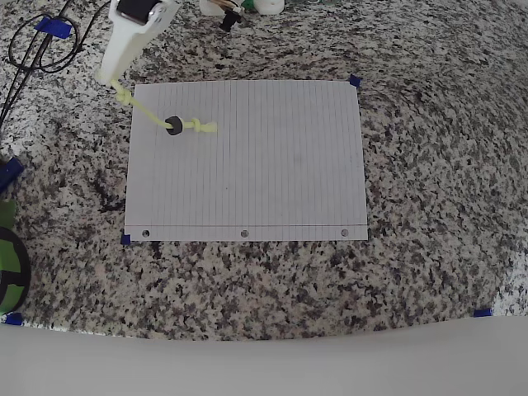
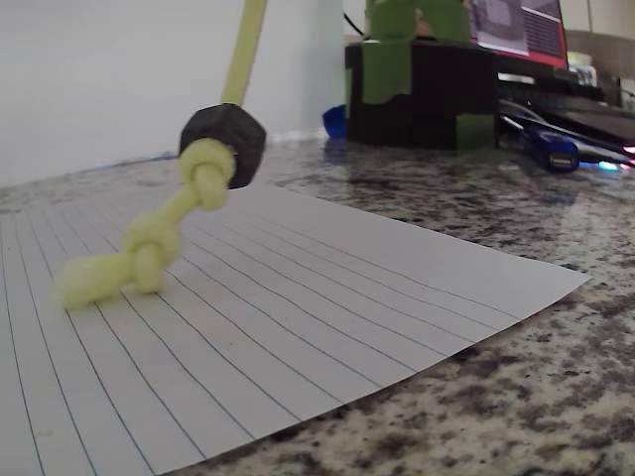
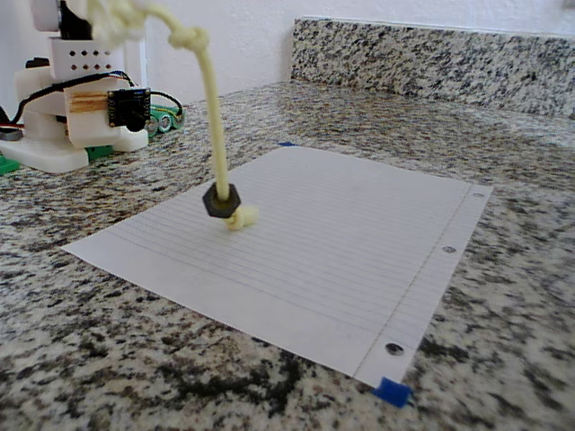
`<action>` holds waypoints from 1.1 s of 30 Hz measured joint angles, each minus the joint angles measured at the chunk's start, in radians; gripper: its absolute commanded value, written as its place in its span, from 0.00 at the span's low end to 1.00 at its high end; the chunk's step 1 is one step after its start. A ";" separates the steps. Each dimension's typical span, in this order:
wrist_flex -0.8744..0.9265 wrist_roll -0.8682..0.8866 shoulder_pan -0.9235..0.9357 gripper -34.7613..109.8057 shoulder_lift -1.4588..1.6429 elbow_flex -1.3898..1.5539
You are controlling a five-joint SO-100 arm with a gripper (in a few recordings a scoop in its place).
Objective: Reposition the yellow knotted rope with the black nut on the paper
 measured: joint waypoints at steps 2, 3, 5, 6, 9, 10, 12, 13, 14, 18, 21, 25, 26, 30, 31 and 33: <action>0.005 0.123 -0.008 0.24 0.064 0.015; 0.005 0.183 -0.009 0.24 0.091 0.020; 0.006 0.302 -0.009 0.24 0.133 0.025; 0.006 0.365 -0.009 0.24 0.149 0.025; 0.006 0.588 -0.020 0.24 0.166 0.025; 0.006 0.669 -0.026 0.24 0.169 0.025; 0.028 0.842 -0.037 0.24 0.178 0.025; 0.040 0.942 -0.037 0.24 0.186 0.025; 0.046 1.037 -0.035 0.24 0.195 0.025; 0.072 1.384 -0.069 0.24 0.229 0.025; 0.080 1.614 -0.100 0.24 0.255 0.025; 0.097 1.829 -0.196 0.24 0.284 0.025; 0.100 1.879 -0.224 0.24 0.287 0.025; 0.101 2.106 -0.345 0.24 0.290 0.025; 0.095 2.164 -0.373 0.24 0.288 0.025; 0.066 2.233 -0.426 0.24 0.284 0.025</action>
